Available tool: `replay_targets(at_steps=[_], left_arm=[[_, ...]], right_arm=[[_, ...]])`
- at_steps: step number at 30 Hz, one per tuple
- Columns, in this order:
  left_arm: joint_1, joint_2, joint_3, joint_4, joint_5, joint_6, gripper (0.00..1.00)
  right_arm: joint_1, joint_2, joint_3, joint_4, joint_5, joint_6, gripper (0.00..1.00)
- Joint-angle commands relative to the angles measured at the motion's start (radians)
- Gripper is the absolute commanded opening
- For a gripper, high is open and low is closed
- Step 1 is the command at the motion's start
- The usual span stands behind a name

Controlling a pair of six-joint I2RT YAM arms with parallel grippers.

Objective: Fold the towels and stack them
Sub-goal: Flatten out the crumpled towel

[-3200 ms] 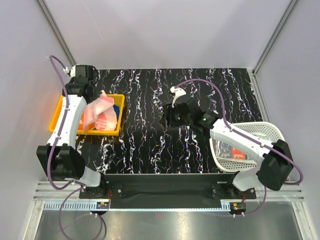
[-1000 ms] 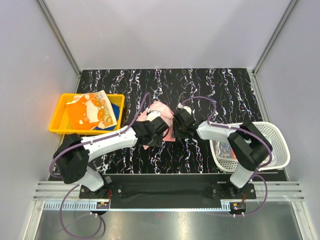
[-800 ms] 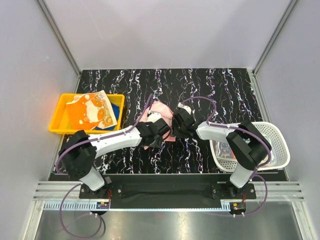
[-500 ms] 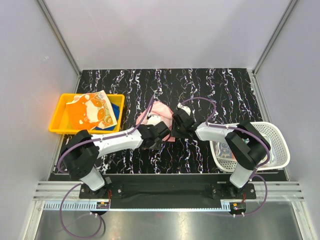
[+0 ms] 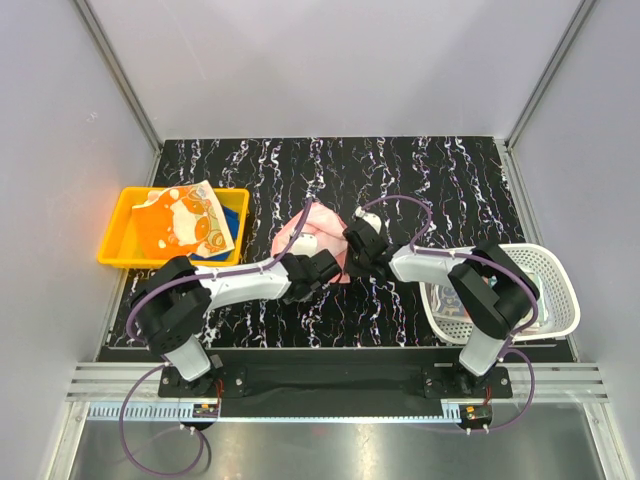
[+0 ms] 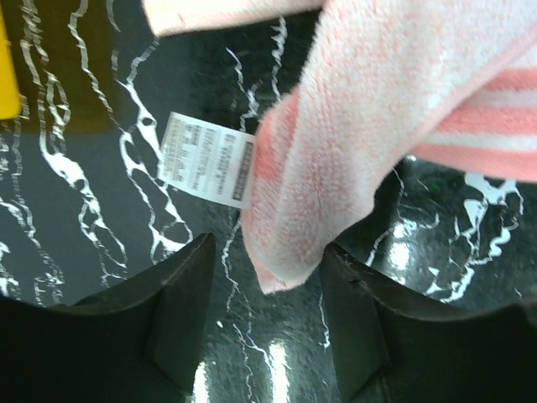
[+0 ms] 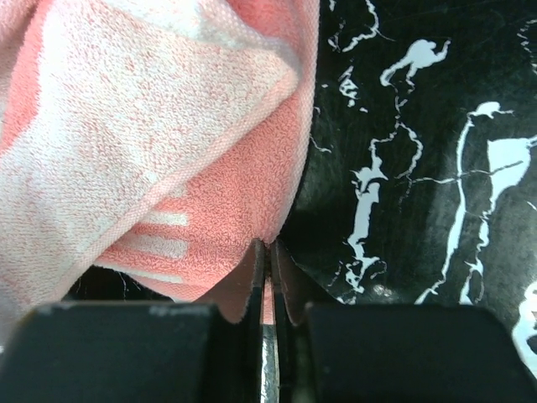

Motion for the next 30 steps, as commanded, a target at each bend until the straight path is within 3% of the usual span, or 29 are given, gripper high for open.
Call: replay_targets(at_steps=[1,9,14,22,30], left_arm=[[0.004,-0.002,0.045,-0.002,-0.104,-0.02,0.54],[0.018,-0.003,0.066,-0.013,-0.112,0.005,0.19],[0.044,-0.049,0.025,0.027,-0.063,0.022,0.05],[0.137,-0.248,-0.116,0.214,0.27,0.075,0.0],[0.2,-0.528,-0.103,0.293,0.636,0.043,0.0]], right_arm=[[0.012,-0.032,-0.023,-0.096,0.05,-0.013,0.08],[0.012,-0.106,-0.023,-0.155,0.083,-0.031,0.08],[0.007,-0.155,-0.025,-0.194,0.117,-0.054,0.09],[-0.005,-0.322,-0.022,-0.302,0.134,-0.092,0.07],[-0.007,-0.583,0.174,-0.503,0.143,-0.192,0.02]])
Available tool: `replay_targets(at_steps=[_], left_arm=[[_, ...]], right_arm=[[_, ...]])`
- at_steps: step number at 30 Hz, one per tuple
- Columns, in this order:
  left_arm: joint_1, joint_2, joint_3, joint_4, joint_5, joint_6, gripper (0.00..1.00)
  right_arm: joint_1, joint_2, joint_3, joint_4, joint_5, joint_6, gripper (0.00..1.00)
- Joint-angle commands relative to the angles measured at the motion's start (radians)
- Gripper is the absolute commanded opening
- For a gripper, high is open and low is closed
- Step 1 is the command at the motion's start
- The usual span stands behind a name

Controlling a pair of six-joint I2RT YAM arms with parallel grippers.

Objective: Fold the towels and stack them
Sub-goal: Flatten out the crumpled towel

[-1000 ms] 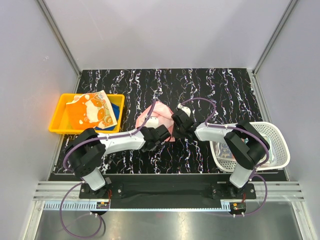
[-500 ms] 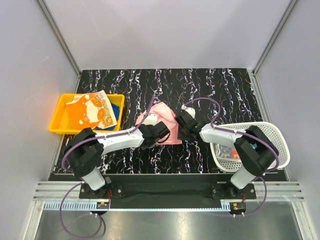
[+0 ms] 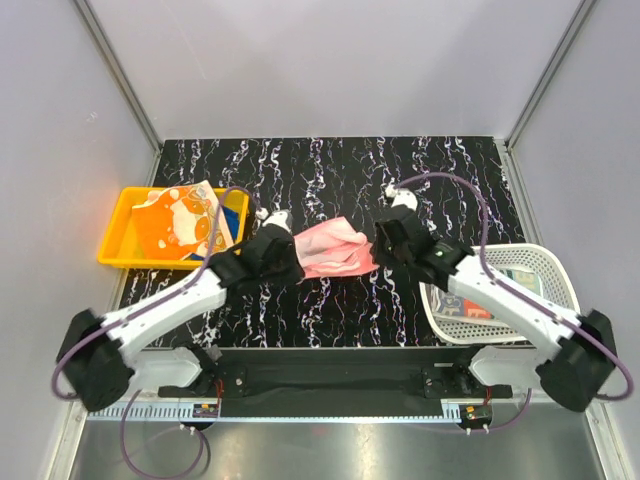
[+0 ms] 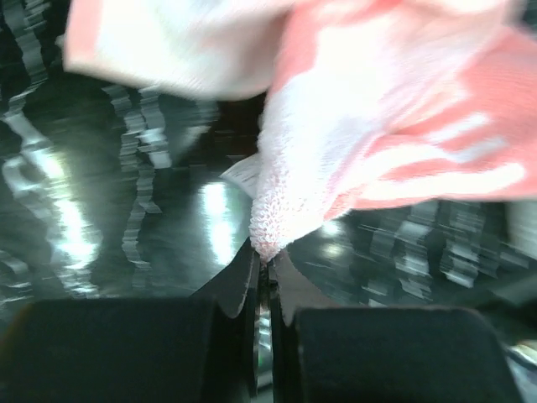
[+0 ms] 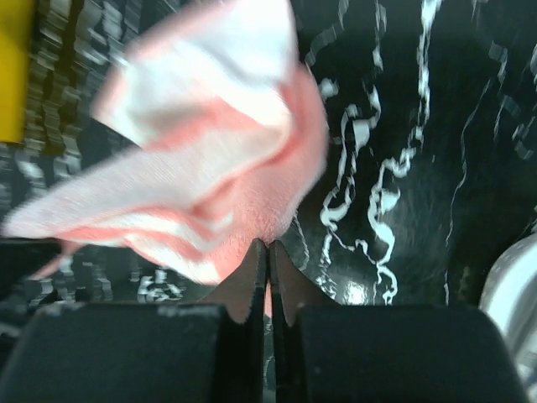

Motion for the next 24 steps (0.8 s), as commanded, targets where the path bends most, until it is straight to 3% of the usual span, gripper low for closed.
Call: replay_targets(at_steps=[1,11,24], left_arm=[[0.031,-0.142,0.037,0.103,0.22,-0.039,0.0],[0.057,-0.322,0.174,0.179,0.419,-0.206,0.0],[-0.008,-0.435,0.329,0.212,0.376,-0.332,0.0]], right_arm=[[-0.005,-0.126,0.153,-0.094,0.04,-0.088,0.0],[-0.004,-0.182,0.486,-0.242,-0.013,-0.155,0.0],[-0.005,-0.225,0.663,-0.349,-0.108,-0.136,0.0]])
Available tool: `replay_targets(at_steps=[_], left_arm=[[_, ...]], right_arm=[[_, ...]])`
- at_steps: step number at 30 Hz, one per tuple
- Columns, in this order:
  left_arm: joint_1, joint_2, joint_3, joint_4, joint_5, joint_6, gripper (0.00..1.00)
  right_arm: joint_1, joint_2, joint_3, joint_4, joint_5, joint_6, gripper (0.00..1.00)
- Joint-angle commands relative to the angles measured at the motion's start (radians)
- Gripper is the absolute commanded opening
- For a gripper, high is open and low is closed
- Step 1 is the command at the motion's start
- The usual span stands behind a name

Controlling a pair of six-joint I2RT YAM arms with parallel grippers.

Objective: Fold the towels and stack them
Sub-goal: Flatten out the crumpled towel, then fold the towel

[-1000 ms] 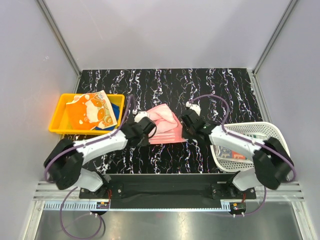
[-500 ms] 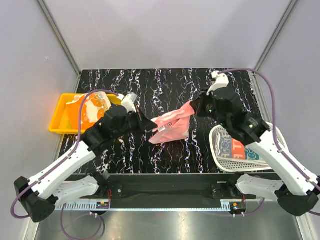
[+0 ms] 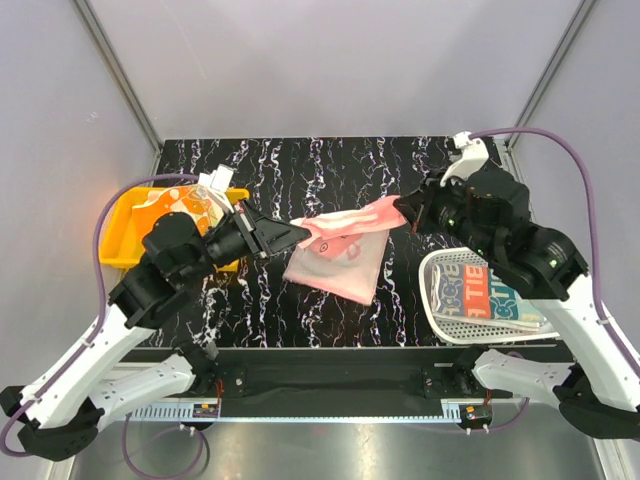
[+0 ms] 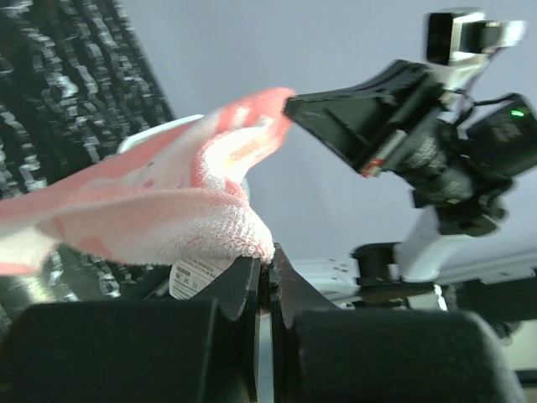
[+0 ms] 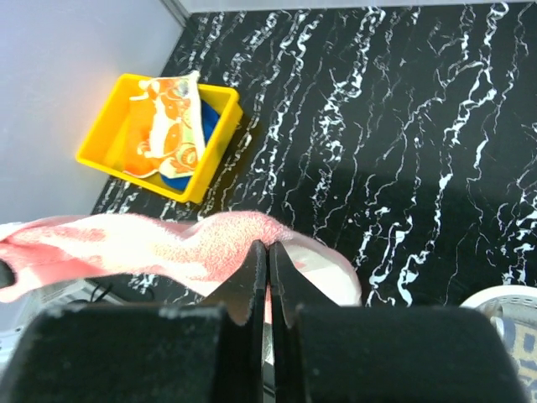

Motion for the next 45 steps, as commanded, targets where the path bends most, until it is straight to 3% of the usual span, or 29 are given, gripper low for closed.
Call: replay_targets(at_steps=[1,8,10,13,15,17,19,21,24,27,30,35,45], left_arm=[[-0.047,-0.022,0.086,0.06,-0.013,-0.044,0.0],[-0.052,-0.014,0.135,0.032,-0.164,-0.074,0.0],[0.004,0.009,0.126,0.027,-0.18,-0.097,0.0],[0.16,0.061,0.032,0.126,-0.076,-0.175,0.0],[0.266,0.119,-0.038,0.212,0.008,-0.218,0.0],[0.326,0.243,-0.078,0.298,0.084,-0.24,0.0],[0.403,0.355,-0.109,0.441,0.127,-0.249,0.0],[0.467,0.574,-0.056,0.531,0.15,-0.246,0.0],[0.526,0.927,0.101,0.627,0.262,-0.231,0.0],[0.554,1.207,0.34,0.658,0.346,-0.251,0.0],[0.561,1.357,0.506,0.624,0.397,-0.251,0.0],[0.574,1.364,0.515,0.601,0.411,-0.237,0.05],[0.577,1.193,0.183,0.56,0.409,-0.189,0.12]], right_arm=[[-0.003,-0.023,0.092,-0.029,-0.045,-0.003,0.0],[-0.004,0.023,0.171,-0.035,-0.005,-0.013,0.0],[-0.003,0.07,0.16,-0.027,0.024,-0.019,0.0],[-0.027,0.15,0.111,0.033,0.033,-0.03,0.0],[-0.094,0.228,0.082,0.106,-0.081,-0.03,0.0],[-0.226,0.293,0.022,0.216,-0.228,-0.03,0.0],[-0.312,0.432,0.002,0.29,-0.282,-0.042,0.0],[-0.368,0.606,0.019,0.408,-0.4,-0.049,0.0],[-0.448,0.884,0.181,0.441,-0.465,-0.033,0.0],[-0.481,1.111,0.472,0.395,-0.49,-0.024,0.0],[-0.501,1.256,0.649,0.304,-0.505,-0.018,0.0],[-0.509,1.27,0.631,0.275,-0.503,-0.029,0.0],[-0.498,1.06,0.146,0.405,-0.545,0.042,0.0]])
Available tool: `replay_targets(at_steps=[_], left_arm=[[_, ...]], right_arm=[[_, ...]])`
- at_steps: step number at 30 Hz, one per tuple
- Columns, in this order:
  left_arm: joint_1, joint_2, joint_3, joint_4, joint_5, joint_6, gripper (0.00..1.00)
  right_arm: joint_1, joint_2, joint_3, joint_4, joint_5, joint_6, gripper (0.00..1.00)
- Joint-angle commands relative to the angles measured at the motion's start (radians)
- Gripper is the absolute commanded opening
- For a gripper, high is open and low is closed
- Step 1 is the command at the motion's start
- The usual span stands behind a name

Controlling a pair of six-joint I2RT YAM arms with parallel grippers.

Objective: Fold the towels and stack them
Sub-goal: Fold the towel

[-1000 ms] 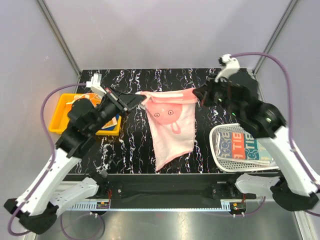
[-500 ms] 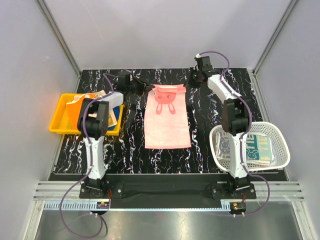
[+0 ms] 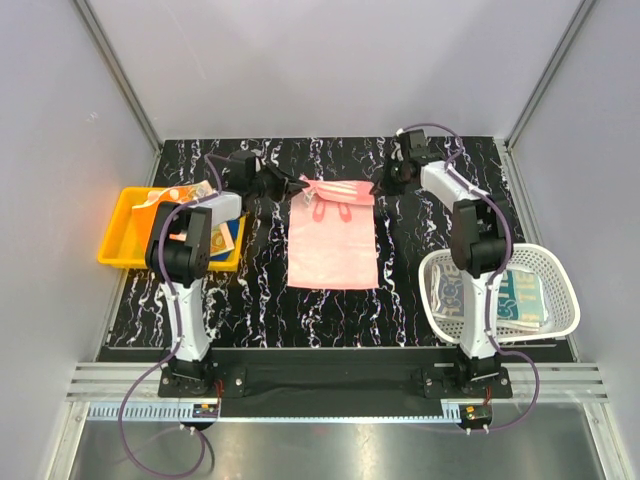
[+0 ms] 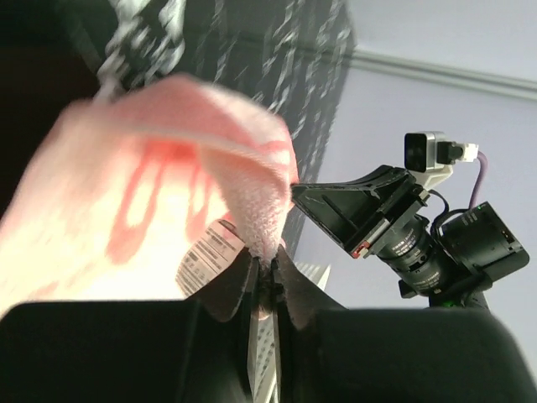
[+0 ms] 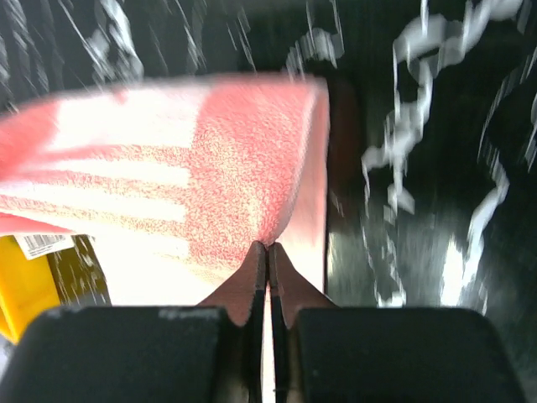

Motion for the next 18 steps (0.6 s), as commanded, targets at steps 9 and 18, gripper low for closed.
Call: replay_targets(at_steps=[9,18], left_arm=[[-0.009,-0.192,-0.289,-0.076,-0.007,0.132,0.29],[-0.027,-0.22,-0.313,-0.223,-0.084,0.288,0.42]], right_arm=[[0.063,-0.228,-0.365,0.098,-0.003,0.043,0.0],[0.072,-0.279,-0.466,0.135,0.057,0.049,0.25]])
